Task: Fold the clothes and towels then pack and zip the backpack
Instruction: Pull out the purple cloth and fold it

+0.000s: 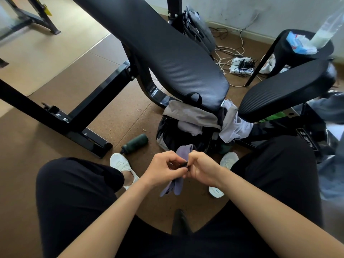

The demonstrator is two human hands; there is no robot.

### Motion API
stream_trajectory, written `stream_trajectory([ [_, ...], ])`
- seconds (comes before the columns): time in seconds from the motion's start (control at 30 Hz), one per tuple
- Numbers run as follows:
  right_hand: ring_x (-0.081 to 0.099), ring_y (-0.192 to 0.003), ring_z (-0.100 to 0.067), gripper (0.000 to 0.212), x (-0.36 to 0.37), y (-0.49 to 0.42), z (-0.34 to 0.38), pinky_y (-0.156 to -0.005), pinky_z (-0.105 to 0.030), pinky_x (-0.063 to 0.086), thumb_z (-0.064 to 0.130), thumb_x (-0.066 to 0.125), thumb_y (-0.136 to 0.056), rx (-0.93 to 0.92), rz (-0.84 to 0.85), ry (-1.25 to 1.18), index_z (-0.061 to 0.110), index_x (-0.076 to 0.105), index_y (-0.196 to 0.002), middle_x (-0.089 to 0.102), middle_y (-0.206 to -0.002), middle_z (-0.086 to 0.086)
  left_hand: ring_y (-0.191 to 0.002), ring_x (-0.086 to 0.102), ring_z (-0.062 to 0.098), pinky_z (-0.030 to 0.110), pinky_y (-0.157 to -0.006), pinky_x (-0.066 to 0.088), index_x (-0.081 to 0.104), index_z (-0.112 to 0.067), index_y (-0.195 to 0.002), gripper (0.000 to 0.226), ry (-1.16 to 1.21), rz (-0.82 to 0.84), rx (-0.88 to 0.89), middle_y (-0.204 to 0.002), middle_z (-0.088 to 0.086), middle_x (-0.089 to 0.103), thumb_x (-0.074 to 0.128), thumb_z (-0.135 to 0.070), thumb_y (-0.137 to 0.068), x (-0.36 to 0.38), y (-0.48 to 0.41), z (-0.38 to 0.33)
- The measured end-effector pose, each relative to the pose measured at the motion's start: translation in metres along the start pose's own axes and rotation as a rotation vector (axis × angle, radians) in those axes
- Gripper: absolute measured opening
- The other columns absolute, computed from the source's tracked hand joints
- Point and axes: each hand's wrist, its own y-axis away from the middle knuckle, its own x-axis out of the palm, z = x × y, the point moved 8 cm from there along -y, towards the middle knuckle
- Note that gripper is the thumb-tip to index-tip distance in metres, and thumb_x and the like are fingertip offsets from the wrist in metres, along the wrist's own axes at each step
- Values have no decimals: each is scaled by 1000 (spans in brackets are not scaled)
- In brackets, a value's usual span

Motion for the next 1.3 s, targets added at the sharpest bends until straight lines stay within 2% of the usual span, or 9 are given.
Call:
stream_trajectory([
  [0.23,67,-93,-30,56,10,-1,-12,-77,-39,55,18,40,-73,81,124,-43,-7,56,-121,65,-114,-24,-82,69,7,31,-74,59,78,-25,-102,40,-185,84,-3,-92,-11,71,93,-27,-64,1,-2,2],
  [0.4,64,-115,-45,64,4,-4,-10,-98,-52,53,24,39,-85,98,121,-91,-11,45,-138,61,-132,-30,-82,69,3,30,-76,58,79,-23,-102,20,-231,35,72,-91,-12,74,84,-24,-83,-3,-3,-3],
  [0.6,70,-101,-49,56,-25,-15,-9,-100,-56,53,29,40,-97,98,-133,75,9,37,-149,50,-149,-13,-85,68,5,34,-77,56,76,-20,-97,10,-192,29,89,-90,-10,73,75,-17,-88,-24,-4,0],
  [0.73,75,-96,-34,56,-37,-12,4,-89,-46,57,16,45,-96,10,-283,400,27,39,-150,53,-144,-5,-83,69,11,42,-78,56,73,-20,-94,6,-158,-52,-4,-87,-7,73,73,-14,-90,-43,-7,17],
  [0.83,65,-117,-29,65,-46,-4,22,-98,-45,51,17,53,-94,-116,-424,791,23,34,-156,54,-145,-8,-82,68,20,47,-79,56,69,-20,-92,9,-89,-107,-92,-85,-2,72,70,-11,-94,-50,-7,27],
  [0.9,56,-129,-28,63,-47,2,32,-103,-41,47,28,59,-93,-205,-531,1167,24,40,-153,46,-152,0,-84,66,24,46,-80,54,66,-19,-93,10,-49,-144,-122,-86,3,71,67,-10,-96,-51,-8,30],
  [1.03,65,-95,-27,24,-34,21,61,-77,-37,50,33,66,-90,-563,-734,1481,18,69,-108,65,-110,1,-88,68,23,45,-80,55,63,-19,-95,12,34,-218,-163,-93,7,72,62,-9,-100,-56,-7,34],
  [1.17,58,-73,-22,9,-12,35,77,-65,-34,45,19,70,-78,-913,-681,1443,14,63,-77,62,-79,1,-88,69,22,46,-81,56,61,-27,-95,17,31,-309,-196,-94,4,73,60,-11,-101,-63,-6,35],
  [1.3,59,-67,-22,13,-23,31,76,-61,-35,46,14,74,-81,-832,-630,1302,15,62,-76,63,-71,0,-87,69,15,40,-79,56,61,-28,-94,18,28,-344,-184,-93,-1,73,60,-11,-101,-62,-4,30],
])
